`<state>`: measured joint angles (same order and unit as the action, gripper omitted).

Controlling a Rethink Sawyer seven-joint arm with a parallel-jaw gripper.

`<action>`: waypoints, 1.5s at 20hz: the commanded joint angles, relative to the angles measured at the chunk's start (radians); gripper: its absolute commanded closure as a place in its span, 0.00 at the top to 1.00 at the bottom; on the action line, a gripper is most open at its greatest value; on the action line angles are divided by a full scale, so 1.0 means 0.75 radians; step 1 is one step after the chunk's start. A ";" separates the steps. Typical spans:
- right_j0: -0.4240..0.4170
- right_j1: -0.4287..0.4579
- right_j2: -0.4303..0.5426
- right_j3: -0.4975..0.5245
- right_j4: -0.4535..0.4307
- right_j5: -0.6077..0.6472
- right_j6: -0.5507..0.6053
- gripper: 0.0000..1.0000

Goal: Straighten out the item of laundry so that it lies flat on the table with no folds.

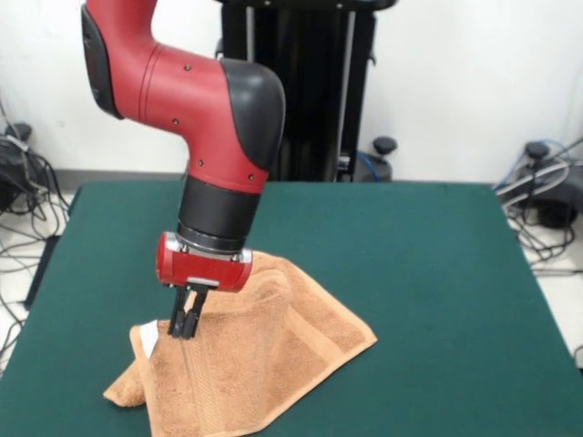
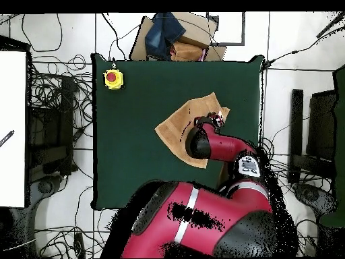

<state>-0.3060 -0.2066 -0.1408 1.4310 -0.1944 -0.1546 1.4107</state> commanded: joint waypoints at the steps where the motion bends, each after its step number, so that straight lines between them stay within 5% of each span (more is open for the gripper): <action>1: 0.015 0.067 0.026 -0.186 0.086 0.423 0.103 0.00; 5: 0.003 0.094 0.052 -0.340 0.089 0.614 0.052 0.00; 21: -0.024 0.141 0.091 -0.375 -0.028 0.486 0.122 0.00; 24: -0.009 0.163 0.044 -0.333 0.007 0.309 0.271 0.00; 30: -0.031 0.233 0.055 -0.382 0.010 0.228 0.245 0.00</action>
<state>-0.3161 -0.1047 -0.1407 1.1509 -0.1802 0.1052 1.4107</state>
